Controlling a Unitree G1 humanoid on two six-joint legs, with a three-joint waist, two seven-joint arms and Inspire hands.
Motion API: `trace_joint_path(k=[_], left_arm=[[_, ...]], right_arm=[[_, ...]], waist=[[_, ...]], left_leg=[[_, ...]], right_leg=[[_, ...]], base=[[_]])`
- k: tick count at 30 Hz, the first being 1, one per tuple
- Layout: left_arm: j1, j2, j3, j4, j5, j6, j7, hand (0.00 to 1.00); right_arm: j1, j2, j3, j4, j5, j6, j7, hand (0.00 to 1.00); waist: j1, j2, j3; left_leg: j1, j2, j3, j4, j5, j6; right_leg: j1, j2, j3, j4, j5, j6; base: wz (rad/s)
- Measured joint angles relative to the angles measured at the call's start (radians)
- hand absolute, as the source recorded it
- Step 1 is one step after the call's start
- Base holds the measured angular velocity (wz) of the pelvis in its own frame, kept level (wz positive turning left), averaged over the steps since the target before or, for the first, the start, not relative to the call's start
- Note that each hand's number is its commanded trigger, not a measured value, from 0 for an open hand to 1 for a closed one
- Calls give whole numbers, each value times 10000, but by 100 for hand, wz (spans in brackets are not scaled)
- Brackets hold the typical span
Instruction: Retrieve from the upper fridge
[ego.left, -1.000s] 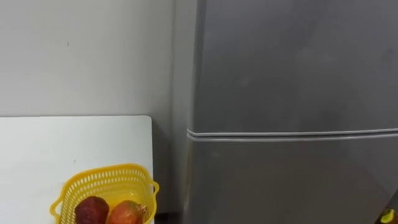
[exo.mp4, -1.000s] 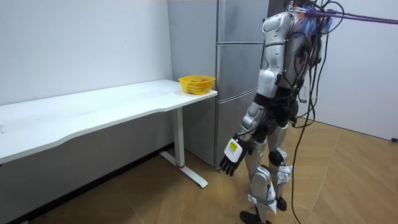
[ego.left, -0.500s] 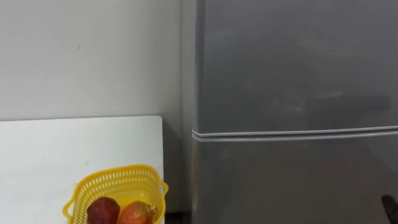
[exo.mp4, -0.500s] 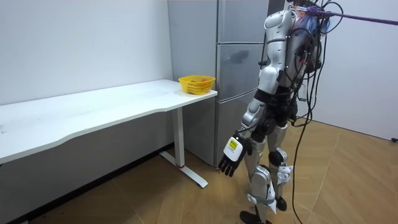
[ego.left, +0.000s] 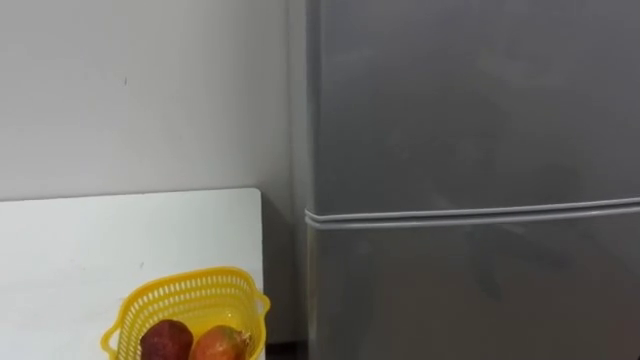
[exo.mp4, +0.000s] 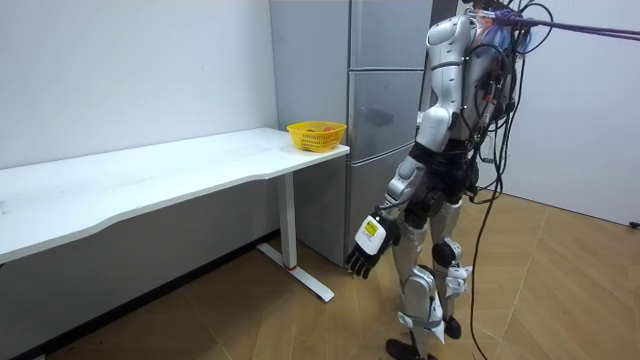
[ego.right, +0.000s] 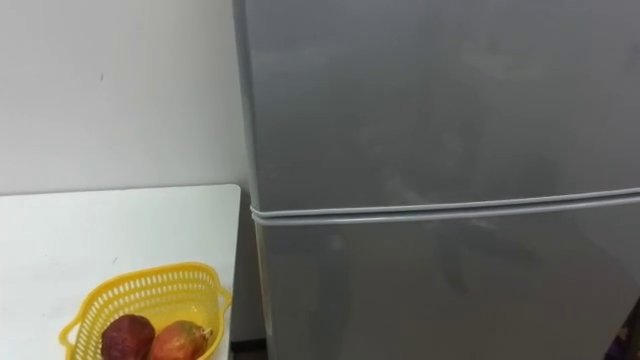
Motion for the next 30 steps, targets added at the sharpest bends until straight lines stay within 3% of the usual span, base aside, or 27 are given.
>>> trace_joint_path(k=[9, 17, 30], left_arm=[[218, 8, -185, -62, 12, 65, -10, 0], [175, 9, -173, 147, 266, 245, -81, 0], [154, -1, -166, 177, 296, 440, -459, 0]], right_arm=[[-201, 16, 601, 3097, 553, 429, 1726, 0], [-388, 43, 604, 5140, 687, 463, 2655, 0], [-624, 124, 958, 6966, 1136, 649, 3734, 0]], waist=[[-10, -86, 13], [29, -97, 49], [99, -27, 38]], left_leg=[[-1, 5, -104, -2, 0, 0], [-7, 5, -185, 15, 0, -1], [-8, 0, -314, 47, -1, 0]], right_leg=[[138, -32, -63, -98, 2, 1], [209, -20, -72, -114, 2, 1], [326, -14, -175, -269, 5, 12]], base=[[3], [0], [2]])
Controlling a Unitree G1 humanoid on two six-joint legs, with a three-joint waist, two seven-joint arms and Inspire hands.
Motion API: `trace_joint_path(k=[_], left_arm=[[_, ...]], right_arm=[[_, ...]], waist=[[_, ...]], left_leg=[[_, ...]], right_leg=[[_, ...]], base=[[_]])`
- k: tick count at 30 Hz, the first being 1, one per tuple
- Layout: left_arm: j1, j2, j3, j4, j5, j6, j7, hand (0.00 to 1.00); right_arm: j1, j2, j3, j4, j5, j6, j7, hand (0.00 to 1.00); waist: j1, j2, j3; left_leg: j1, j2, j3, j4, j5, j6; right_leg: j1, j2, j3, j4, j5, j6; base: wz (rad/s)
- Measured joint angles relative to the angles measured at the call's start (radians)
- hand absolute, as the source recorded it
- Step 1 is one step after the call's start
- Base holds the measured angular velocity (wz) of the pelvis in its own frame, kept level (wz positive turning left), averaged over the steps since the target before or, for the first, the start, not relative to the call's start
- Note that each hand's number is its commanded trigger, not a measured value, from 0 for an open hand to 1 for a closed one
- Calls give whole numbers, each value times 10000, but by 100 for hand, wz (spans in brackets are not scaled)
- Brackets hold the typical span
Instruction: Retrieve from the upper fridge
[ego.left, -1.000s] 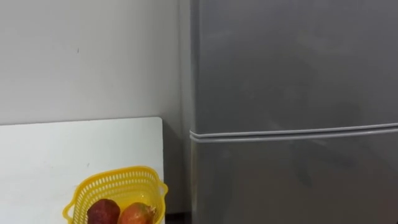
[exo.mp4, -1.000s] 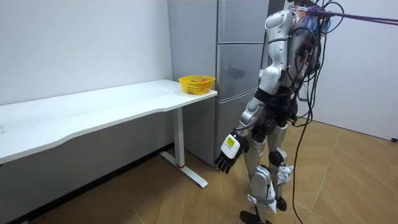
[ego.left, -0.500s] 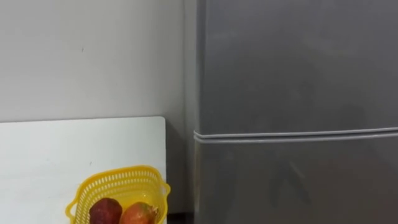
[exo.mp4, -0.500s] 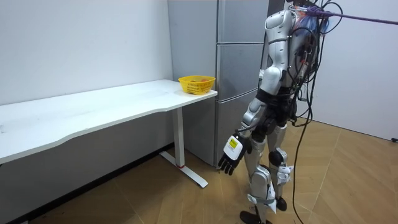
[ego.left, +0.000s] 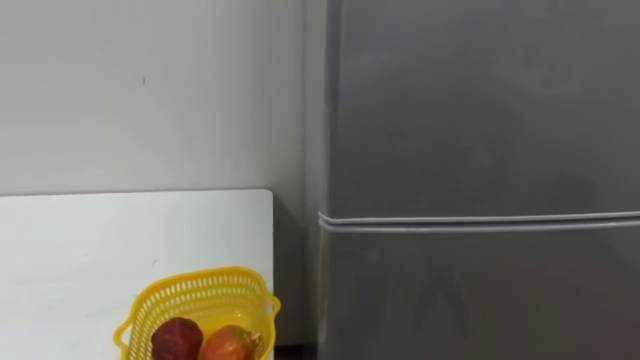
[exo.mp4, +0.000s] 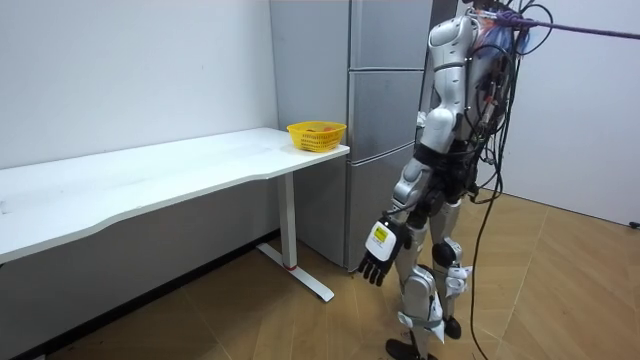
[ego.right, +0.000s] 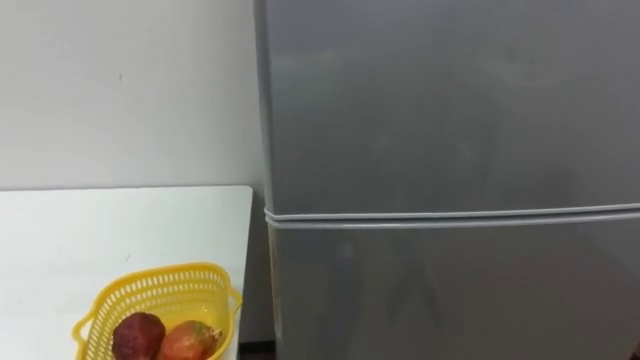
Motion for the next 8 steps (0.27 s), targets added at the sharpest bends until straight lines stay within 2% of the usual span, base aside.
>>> trace_joint_path(k=[8], left_arm=[[-1, -86, 0, 206, -2, 65, -219, 0]], right_arm=[[-114, 28, 42, 667, 724, 121, 349, 0]], waist=[[-7, 117, 2]], left_leg=[[4, -9, -104, 20, 0, 0]], right_leg=[[37, -6, -40, 13, 0, 0]], base=[[1]])
